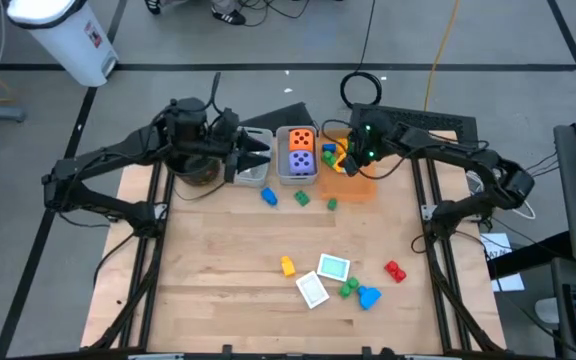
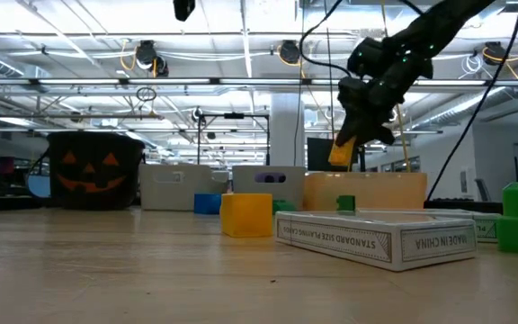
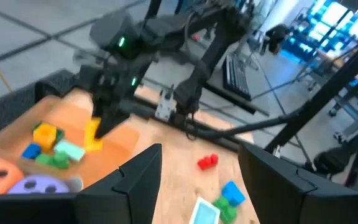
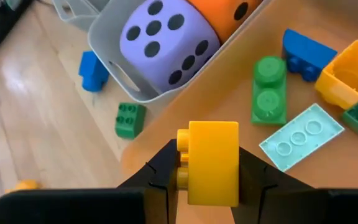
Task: Pick & Place Toys
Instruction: Put the top yellow game piece into the orange bin
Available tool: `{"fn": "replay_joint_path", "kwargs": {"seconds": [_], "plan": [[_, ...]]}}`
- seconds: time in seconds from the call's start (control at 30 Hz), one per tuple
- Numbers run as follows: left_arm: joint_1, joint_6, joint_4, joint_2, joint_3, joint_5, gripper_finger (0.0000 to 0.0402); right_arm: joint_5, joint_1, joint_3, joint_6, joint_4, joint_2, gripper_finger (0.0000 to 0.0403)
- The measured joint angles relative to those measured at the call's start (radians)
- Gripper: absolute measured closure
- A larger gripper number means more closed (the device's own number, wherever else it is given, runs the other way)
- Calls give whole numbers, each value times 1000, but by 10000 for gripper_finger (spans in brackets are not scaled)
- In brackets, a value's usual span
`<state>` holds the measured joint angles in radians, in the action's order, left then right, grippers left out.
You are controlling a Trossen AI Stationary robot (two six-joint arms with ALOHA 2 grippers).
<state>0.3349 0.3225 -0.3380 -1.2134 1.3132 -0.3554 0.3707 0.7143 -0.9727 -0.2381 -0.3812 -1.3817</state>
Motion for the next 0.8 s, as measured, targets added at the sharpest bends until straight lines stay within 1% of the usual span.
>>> {"fn": "replay_joint_path", "kwargs": {"seconds": [0.27,0.43,0.53,0.8], "plan": [[4,28,49,-51,0,-6,181,0,0,-119,82,-18,-140,320],[4,50,46,-61,0,-18,181,-3,-3,-178,198,-125,-205,320],[4,55,42,-62,0,-21,181,-1,-5,-182,203,-159,-242,320],[4,57,44,-61,0,-22,181,-2,-51,-182,209,-141,-304,320]]}}
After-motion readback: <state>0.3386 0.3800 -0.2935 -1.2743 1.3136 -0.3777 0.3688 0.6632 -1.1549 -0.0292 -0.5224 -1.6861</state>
